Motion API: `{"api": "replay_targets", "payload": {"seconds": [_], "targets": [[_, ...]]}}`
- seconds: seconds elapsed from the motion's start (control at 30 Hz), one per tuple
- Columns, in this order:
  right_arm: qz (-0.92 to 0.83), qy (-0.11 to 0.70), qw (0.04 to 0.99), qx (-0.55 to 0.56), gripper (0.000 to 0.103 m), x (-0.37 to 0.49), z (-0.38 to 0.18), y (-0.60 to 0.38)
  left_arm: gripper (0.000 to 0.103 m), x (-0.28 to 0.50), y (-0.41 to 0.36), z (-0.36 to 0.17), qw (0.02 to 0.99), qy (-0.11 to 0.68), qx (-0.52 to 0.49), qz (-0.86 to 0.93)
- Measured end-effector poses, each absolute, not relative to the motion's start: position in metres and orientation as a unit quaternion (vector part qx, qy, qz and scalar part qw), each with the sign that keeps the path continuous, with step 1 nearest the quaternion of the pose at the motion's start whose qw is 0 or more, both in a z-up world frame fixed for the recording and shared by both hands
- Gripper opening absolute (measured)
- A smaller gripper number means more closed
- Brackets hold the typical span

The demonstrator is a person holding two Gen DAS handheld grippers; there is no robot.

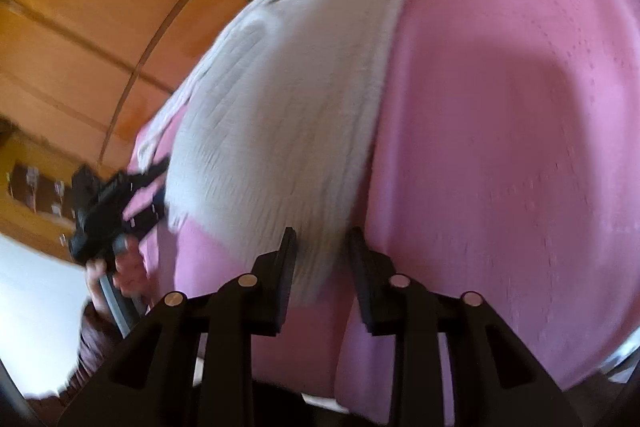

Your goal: Fold small clothes

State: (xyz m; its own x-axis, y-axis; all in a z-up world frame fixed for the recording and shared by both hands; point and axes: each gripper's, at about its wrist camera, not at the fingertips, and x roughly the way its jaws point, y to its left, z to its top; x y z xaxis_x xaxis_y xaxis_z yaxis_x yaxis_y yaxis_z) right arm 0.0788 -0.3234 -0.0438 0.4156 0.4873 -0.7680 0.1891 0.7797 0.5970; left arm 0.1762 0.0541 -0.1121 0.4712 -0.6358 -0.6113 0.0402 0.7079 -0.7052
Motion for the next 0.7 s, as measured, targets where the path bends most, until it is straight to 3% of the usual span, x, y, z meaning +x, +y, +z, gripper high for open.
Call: {"api": "replay_targets", "payload": {"seconds": [0.03, 0.07, 0.13, 0.17, 0.53, 0.7], "targets": [[0.095, 0.524, 0.783, 0.322, 0.025, 0.083, -0.041, -0.325, 0.029, 0.179, 0.051, -0.113, 0.795, 0.469, -0.322, -0.209], [0.094, 0.515, 0.788, 0.323, 0.024, 0.084, -0.040, -0.326, 0.014, 0.181, 0.052, -0.114, 0.793, 0.474, -0.322, -0.209], [0.089, 0.510, 0.794, 0.320, 0.018, 0.097, -0.039, -0.326, 0.009, 0.184, 0.047, -0.112, 0.793, 0.480, -0.315, -0.204], [0.090, 0.510, 0.796, 0.312, 0.007, 0.101, -0.036, -0.328, 0.008, 0.182, 0.047, -0.107, 0.798, 0.477, -0.308, -0.203], [0.114, 0.391, 0.883, 0.234, 0.005, 0.073, 0.108, -0.368, 0.006, 0.139, 0.105, -0.006, 0.844, 0.400, -0.289, -0.210], [0.091, 0.382, 0.893, 0.222, 0.005, 0.033, 0.126, -0.401, 0.006, 0.098, 0.137, 0.008, 0.843, 0.405, -0.295, -0.194]]}}
